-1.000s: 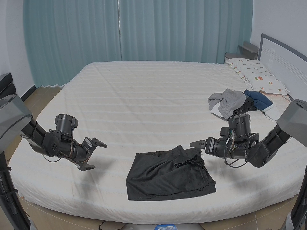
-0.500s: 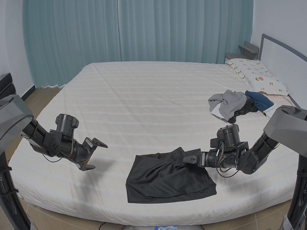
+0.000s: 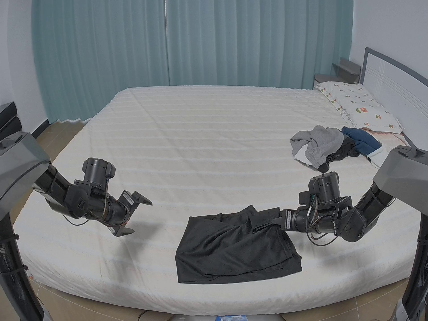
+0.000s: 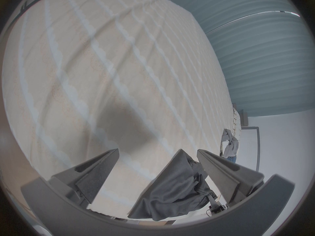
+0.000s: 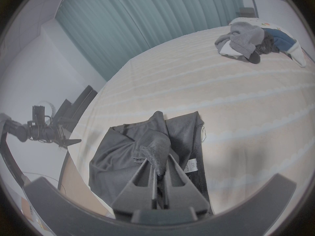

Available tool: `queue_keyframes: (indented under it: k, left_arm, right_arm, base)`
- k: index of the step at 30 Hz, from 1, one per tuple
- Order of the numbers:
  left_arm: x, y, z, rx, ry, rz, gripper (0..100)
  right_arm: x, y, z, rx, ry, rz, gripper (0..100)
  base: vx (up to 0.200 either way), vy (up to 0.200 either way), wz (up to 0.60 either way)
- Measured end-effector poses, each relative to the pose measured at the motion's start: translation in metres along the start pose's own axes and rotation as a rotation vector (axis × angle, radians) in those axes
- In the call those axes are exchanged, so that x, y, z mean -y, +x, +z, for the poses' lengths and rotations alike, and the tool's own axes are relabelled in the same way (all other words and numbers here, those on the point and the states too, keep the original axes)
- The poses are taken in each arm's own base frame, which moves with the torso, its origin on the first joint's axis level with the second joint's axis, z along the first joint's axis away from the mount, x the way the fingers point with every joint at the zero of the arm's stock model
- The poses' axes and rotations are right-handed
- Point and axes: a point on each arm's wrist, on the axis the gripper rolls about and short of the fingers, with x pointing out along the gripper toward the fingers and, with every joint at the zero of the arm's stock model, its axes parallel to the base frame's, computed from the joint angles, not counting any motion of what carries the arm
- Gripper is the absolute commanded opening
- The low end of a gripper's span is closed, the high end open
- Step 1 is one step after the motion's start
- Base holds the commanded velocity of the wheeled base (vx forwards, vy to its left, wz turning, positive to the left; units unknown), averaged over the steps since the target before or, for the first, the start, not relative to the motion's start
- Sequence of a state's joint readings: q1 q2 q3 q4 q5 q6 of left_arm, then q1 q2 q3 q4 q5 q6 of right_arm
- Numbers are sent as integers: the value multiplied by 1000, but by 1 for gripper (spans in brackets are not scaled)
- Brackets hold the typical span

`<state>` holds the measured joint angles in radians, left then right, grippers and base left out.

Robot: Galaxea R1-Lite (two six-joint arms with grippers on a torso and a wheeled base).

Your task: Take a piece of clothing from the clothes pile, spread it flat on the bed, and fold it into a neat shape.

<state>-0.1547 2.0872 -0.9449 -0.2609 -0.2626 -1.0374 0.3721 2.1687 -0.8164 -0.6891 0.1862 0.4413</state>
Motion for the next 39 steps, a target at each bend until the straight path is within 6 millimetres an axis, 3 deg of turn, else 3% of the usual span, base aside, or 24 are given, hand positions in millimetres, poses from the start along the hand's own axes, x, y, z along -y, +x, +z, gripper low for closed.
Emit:
queue_keyframes:
  k: [10, 31, 32, 39]
  left_arm:
    - [34, 30, -22, -40, 135, -45, 100]
    - [69, 101, -68, 22, 330, -16, 100]
    - [69, 103, -69, 26, 332, -13, 0]
    - [66, 112, -73, 32, 338, 8, 0]
  right_arm:
    - [9, -3, 3, -9, 159, 18, 0]
    - [21, -1, 0, -31, 281, 5, 0]
    - [21, -1, 0, -31, 281, 5, 0]
    - [22, -1, 0, -32, 286, 3, 0]
  base:
    - [0, 0, 0]
    - [0, 0, 0]
    - [0, 0, 0]
    - [0, 0, 0]
